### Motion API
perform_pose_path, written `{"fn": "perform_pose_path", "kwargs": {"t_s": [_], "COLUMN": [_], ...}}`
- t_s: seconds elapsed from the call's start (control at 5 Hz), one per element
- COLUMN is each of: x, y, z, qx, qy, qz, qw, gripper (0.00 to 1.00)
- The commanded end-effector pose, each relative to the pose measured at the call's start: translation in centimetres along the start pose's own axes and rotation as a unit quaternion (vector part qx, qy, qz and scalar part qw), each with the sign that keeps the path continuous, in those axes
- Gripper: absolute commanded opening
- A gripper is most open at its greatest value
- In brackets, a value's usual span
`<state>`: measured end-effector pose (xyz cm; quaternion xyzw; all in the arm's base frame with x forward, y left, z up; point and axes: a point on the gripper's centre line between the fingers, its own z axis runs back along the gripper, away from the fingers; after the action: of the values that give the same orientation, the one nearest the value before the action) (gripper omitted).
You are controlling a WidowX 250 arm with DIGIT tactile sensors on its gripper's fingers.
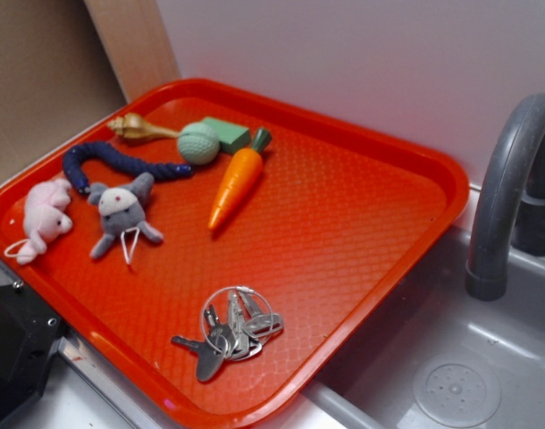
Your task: Grab the silver keys.
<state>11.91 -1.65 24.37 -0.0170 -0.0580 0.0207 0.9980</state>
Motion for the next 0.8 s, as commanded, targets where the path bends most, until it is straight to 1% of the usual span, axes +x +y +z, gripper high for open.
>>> {"fn": "perform_pose_path", "kwargs": {"t_s": [0.0, 0.2, 0.4, 0.6], "x": [0.0, -0.7, -0.5, -0.6], "y": [0.0, -3.9, -7.6, -10.0], "z": [0.0, -3.0, -5.6, -8.5], "qx": [0.0, 0.026, 0.026, 0.037], "qy": [0.0, -0.019, -0.022, -0.016], "qz": [0.0, 0.005, -0.019, -0.047], "qw": [1.0, 0.999, 0.999, 0.998], "gripper": [1.0, 1.0, 1.0, 1.0]}}
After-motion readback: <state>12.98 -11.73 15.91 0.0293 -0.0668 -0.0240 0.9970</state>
